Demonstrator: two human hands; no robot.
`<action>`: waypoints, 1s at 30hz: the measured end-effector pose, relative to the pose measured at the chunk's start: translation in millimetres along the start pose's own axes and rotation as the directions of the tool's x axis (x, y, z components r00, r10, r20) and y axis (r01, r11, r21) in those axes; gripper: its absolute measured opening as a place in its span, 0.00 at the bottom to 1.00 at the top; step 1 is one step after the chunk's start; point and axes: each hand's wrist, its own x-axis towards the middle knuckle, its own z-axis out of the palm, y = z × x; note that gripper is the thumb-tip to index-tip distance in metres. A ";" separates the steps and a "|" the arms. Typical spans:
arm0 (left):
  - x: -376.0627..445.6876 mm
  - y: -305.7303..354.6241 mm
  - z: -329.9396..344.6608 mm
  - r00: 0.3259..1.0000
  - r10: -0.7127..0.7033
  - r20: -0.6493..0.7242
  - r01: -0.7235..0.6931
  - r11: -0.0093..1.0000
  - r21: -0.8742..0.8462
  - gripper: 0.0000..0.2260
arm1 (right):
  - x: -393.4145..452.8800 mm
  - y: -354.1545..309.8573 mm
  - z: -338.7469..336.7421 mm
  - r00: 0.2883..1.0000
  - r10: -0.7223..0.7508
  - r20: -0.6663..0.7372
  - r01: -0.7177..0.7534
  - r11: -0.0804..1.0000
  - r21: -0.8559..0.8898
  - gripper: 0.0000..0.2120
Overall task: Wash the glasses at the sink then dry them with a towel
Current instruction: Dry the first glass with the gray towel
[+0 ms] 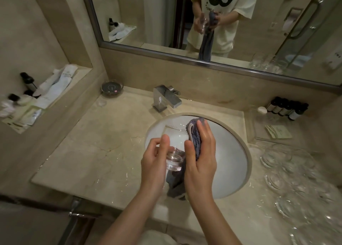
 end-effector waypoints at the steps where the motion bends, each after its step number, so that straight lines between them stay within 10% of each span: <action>1: 0.3 -0.6 -0.9 0.999 0.011 0.047 -0.014 0.998 0.061 0.23 | 0.1 0.6 -2.2 1.000 -0.013 0.001 0.013 1.000 0.004 0.19; 8: 7.1 4.7 13.4 0.993 -0.040 0.109 0.027 0.992 0.120 0.26 | 0.8 -1.0 -9.0 0.999 0.036 0.025 -0.040 0.980 0.197 0.20; 16: 13.4 0.9 -2.4 0.983 -0.085 0.164 0.061 0.987 0.148 0.31 | 13.0 2.9 -8.8 0.888 0.403 0.220 -0.459 0.808 0.370 0.12; 30: 69.5 27.8 -72.6 0.990 -0.040 0.135 0.042 0.999 -0.016 0.21 | 16.8 -20.8 90.7 0.921 0.338 0.194 -0.387 0.851 0.355 0.13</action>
